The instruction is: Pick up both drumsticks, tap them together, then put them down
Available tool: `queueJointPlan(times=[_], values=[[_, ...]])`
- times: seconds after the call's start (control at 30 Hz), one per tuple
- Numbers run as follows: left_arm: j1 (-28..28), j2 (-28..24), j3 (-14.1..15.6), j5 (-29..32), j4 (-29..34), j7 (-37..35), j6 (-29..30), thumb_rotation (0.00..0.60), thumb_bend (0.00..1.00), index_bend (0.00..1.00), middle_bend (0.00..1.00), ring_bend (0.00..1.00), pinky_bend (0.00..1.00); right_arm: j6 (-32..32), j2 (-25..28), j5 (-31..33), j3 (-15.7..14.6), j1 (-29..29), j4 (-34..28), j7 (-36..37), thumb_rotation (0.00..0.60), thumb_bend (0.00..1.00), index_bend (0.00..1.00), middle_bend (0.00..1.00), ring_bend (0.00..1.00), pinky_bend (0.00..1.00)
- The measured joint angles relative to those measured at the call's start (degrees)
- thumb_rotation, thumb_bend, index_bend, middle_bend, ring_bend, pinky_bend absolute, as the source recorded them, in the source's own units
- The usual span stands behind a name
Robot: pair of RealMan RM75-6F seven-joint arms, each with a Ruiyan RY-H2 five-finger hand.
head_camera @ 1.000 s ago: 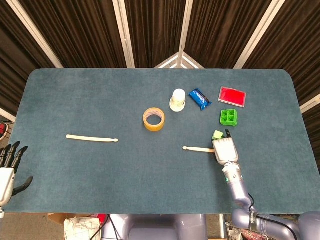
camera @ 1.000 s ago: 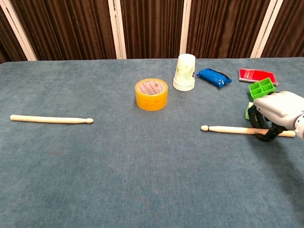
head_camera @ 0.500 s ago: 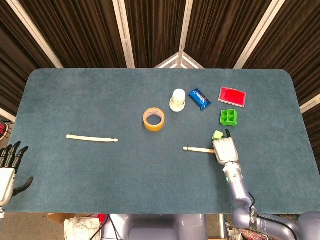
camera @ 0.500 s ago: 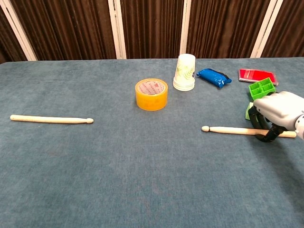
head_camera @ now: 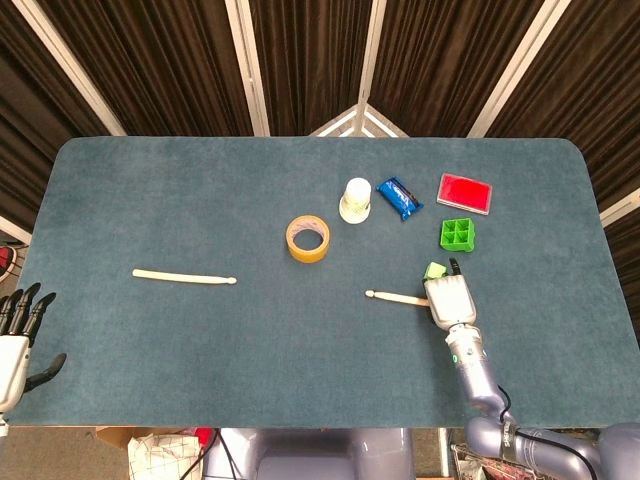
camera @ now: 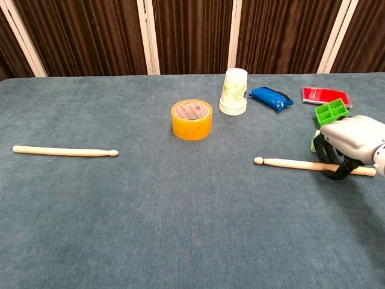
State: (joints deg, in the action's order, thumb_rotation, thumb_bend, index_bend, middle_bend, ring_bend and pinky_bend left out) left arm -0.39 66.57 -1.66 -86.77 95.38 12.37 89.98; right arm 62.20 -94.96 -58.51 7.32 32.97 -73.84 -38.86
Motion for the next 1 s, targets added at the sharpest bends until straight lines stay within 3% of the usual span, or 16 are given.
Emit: queueJointPlan(times=[0.37,0.87,1.0], values=[[-0.2,0.1,0.1,-0.2,0.1,0.4,-0.4,0.600,0.35,0.13,0.00,0.00,0.07,0.7,2.1,-5.9,-1.1,-0.6,-1.7,6.0,0.600,0.45,0.68,0.63,0.48,0.11],[-0.9,-1.3,0.2,-2.0,0.5,-0.3,-0.4,0.600,0.35,0.13,0.00,0.00,0.07,4.5,8.4,-17.2,-0.8,-1.8,-6.0,24.5,0.600,0.45,0.69,0.64,0.49,0.11],[-2.1,-3.0,-0.3,-1.3,1.0,1.4,-2.4,0.600,0.35,0.13,0.05,0.00,0.07,6.5,11.7,-21.4,-0.2,-2.0,-7.6,32.4,0.600,0.45,0.70,0.64,0.49,0.11]])
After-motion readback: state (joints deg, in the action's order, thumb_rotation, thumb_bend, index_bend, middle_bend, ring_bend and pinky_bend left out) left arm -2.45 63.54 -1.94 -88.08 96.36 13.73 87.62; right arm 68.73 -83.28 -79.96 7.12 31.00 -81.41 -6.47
